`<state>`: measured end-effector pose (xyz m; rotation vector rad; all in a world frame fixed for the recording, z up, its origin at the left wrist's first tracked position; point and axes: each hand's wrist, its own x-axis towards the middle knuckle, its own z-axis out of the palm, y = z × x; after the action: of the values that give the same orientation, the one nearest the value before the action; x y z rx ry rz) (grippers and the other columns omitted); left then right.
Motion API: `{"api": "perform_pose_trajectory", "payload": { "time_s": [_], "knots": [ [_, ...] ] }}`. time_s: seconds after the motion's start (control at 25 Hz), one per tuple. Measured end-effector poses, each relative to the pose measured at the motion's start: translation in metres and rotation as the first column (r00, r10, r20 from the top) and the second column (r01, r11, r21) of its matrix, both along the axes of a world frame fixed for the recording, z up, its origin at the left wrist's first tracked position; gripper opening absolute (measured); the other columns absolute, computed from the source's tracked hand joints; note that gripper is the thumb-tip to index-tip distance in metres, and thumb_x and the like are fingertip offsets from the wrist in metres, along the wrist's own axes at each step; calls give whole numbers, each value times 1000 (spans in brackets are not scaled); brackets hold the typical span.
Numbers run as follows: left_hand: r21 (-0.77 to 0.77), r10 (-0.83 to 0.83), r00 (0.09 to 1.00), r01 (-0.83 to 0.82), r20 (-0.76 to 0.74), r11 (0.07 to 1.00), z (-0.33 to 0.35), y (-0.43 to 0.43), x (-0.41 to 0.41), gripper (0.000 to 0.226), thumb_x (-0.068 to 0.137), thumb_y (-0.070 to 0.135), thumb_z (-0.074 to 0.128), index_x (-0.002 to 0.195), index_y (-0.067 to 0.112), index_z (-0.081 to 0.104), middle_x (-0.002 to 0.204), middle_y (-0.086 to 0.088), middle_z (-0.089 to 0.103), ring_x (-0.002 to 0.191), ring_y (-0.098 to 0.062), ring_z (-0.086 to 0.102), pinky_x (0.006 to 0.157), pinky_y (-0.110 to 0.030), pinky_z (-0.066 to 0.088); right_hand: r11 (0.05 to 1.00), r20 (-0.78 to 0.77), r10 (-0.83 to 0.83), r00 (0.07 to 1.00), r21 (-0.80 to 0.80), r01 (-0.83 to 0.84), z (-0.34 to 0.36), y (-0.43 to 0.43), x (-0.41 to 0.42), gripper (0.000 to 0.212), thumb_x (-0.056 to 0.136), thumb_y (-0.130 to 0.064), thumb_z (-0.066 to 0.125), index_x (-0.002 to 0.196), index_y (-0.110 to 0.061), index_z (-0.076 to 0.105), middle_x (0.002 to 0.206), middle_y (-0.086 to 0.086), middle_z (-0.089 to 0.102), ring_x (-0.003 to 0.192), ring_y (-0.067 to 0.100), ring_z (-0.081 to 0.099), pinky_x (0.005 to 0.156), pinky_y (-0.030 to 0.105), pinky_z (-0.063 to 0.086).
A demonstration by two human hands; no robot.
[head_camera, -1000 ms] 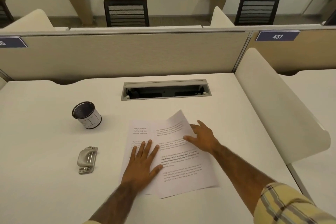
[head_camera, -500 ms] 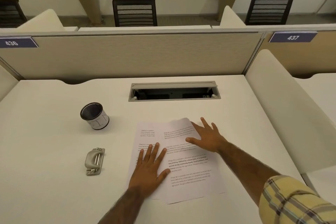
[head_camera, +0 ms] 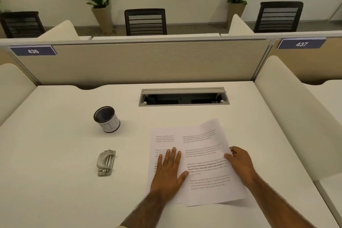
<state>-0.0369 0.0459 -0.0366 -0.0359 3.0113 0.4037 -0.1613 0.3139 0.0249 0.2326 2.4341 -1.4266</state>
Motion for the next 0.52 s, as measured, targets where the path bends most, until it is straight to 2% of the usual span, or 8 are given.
{"api": "perform_pose_trajectory", "payload": {
  "time_s": [0.08,0.2,0.28,0.36,0.52],
  "knots": [
    [7,66,998,-66,-11,998,1,-7,3,78,100,71,2,161,27,-18,169,5,-27,155,-13,-27,125,-42,-17,997,-8,-75,997,-3,75,1,22,7,11,88,-5,64,80,-10,69,86,12,76,72,27,71,65,37,55],
    [-2,222,975,-222,-3,975,3,-36,17,84,95,71,0,161,20,-15,168,1,-25,157,-19,-20,122,-37,-24,992,7,-123,992,-17,123,4,37,16,10,89,-3,64,80,-6,68,85,14,76,71,29,71,63,34,54],
    [11,259,966,-260,22,966,3,-51,27,90,91,73,-4,161,18,-15,168,1,-24,156,-17,-21,121,-34,-27,992,16,-120,993,-37,121,5,26,22,8,88,-1,63,81,-1,66,84,16,75,68,27,68,63,35,52],
    [32,254,967,-255,39,966,4,-58,32,90,90,75,-5,159,18,-19,168,2,-25,155,-14,-25,122,-36,-25,994,17,-97,995,-56,97,6,0,28,8,88,-1,62,80,1,64,83,16,73,68,26,66,63,34,51],
    [-4,153,986,-153,63,988,6,-61,37,85,97,75,5,158,23,-23,166,2,-31,156,-19,-25,125,-42,-17,996,-5,65,998,-65,-65,10,-62,35,14,93,-11,61,81,-15,66,85,2,74,76,23,70,64,31,54]
  ]
}}
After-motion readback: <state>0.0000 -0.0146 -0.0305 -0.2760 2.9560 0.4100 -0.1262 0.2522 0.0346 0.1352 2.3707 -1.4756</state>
